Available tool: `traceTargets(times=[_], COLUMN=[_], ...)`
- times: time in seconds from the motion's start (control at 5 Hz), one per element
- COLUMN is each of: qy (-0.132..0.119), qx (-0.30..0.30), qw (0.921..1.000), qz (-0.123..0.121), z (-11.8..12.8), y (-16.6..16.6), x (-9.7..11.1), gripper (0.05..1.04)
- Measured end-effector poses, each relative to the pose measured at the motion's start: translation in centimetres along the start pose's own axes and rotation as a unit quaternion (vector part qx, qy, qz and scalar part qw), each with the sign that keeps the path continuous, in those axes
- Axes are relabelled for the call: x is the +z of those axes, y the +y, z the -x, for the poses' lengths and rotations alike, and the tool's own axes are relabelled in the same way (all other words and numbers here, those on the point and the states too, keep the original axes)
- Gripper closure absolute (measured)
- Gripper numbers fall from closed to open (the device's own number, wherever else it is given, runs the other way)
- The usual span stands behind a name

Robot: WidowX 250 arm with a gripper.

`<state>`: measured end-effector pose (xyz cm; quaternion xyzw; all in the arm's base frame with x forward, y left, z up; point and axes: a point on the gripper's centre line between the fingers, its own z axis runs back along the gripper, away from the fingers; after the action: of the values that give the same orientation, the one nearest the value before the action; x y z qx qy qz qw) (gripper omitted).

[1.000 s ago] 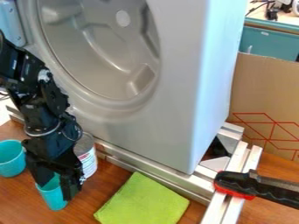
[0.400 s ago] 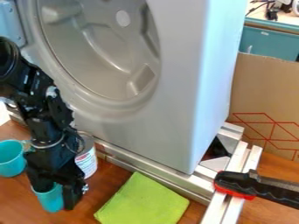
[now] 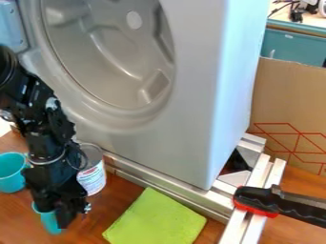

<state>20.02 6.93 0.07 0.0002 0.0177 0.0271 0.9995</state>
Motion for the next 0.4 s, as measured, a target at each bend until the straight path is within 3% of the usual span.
traceTargets(times=[0.2,0.4], qy=[-0.003,0.005], qx=[-0.005,0.005], qw=[1.0,0.9999], qz=[0.004,-0.015], z=[0.06,0.45], y=[-0.09,-0.01], x=[0.19,1.05], gripper=[0.9,0.968])
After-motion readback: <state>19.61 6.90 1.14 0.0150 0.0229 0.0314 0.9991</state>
